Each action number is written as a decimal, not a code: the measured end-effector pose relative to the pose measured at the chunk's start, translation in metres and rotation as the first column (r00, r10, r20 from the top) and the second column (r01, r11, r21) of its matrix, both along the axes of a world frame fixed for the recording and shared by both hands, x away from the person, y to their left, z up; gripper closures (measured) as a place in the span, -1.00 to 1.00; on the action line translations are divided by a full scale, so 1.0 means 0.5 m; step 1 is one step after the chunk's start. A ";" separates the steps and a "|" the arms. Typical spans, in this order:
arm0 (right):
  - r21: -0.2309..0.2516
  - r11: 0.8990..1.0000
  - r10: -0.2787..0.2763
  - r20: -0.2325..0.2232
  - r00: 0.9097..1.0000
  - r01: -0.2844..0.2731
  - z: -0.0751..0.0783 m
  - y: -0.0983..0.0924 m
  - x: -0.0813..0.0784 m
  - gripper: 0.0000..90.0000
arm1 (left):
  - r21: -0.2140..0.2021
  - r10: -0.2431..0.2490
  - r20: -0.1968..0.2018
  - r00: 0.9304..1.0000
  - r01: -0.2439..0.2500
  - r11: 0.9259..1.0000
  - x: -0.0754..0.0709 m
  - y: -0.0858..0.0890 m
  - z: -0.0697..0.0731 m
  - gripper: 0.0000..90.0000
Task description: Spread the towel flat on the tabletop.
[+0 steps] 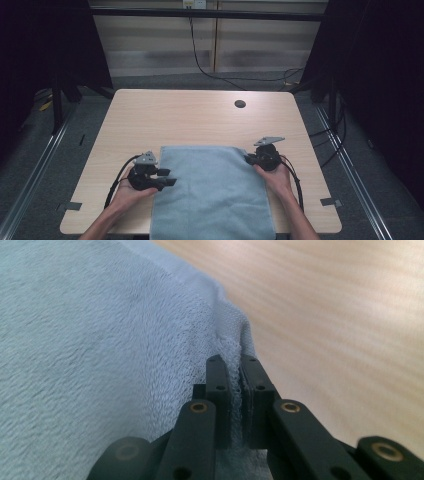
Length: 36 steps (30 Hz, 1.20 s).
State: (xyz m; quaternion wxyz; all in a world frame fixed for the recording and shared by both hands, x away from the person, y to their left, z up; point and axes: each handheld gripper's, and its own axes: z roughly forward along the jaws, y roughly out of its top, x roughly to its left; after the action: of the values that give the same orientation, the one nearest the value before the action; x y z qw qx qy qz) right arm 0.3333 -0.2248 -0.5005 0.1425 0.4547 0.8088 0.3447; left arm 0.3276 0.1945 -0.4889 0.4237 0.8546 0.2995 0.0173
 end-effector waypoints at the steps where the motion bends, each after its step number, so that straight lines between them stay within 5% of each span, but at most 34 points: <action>1: 0.002 1.000 0.000 -0.005 1.000 0.000 0.001 -0.003 -0.006 0.89 | -0.022 0.025 0.004 1.000 -0.025 0.999 0.009 0.007 0.001 0.09; 3: 0.016 1.000 -0.001 -0.016 1.000 0.001 0.001 -0.007 -0.019 0.89 | -0.044 0.071 -0.010 0.997 -0.071 0.997 0.029 0.019 -0.002 0.08; 5: 0.024 1.000 0.010 -0.020 1.000 -0.010 0.001 -0.011 -0.032 0.89 | 0.010 0.104 0.029 0.994 -0.105 0.994 0.049 0.020 -0.005 0.05; 6: 0.027 1.000 0.010 -0.021 1.000 -0.009 0.001 -0.012 -0.039 0.89 | -0.020 0.130 0.025 0.991 -0.130 0.991 0.060 0.024 -0.006 0.05; 7: 0.030 1.000 0.007 -0.028 1.000 -0.006 0.002 -0.014 -0.046 0.89 | -0.023 0.127 -0.004 0.992 -0.127 0.992 0.072 0.022 -0.006 0.05; 9: 0.040 0.999 0.013 -0.033 0.999 -0.012 0.002 -0.016 -0.059 0.89 | 0.015 0.136 0.039 0.990 -0.136 0.991 0.086 0.011 -0.006 0.04; 14: 0.024 1.000 0.018 -0.032 0.999 -0.017 0.005 -0.016 -0.080 0.89 | 0.002 0.161 0.034 0.986 -0.161 0.987 0.120 -0.014 -0.016 0.01; 19: 0.040 0.999 0.015 -0.034 0.999 -0.014 0.003 -0.019 -0.082 0.88 | 0.055 0.140 0.051 0.989 -0.143 0.988 0.117 -0.050 -0.031 -0.03; 21: 0.038 0.999 0.019 -0.032 0.999 -0.018 0.003 -0.019 -0.082 0.88 | 0.085 0.131 0.086 0.988 -0.138 0.987 0.113 -0.056 -0.030 -0.06; 25: 0.039 0.999 0.022 -0.031 0.999 -0.021 0.003 -0.020 -0.081 0.88 | 0.077 0.126 0.092 0.988 -0.133 0.988 0.110 -0.054 -0.033 -0.06; 30: 0.048 0.999 0.020 -0.031 0.999 -0.019 0.001 -0.021 -0.079 0.88 | 0.115 0.069 0.136 0.988 -0.085 0.990 0.097 -0.051 -0.031 0.42; 36: 0.064 0.998 0.016 -0.029 0.999 -0.014 0.000 -0.022 -0.078 0.88 | 0.053 0.024 0.052 0.998 -0.027 0.998 0.100 -0.044 -0.033 0.85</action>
State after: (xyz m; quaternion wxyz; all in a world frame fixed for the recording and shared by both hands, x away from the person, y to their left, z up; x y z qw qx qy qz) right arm 0.2945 -0.2358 -0.5006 0.1131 0.4581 0.8027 0.3646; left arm 0.3778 0.1726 -0.5054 0.4082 0.8610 0.2988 0.0528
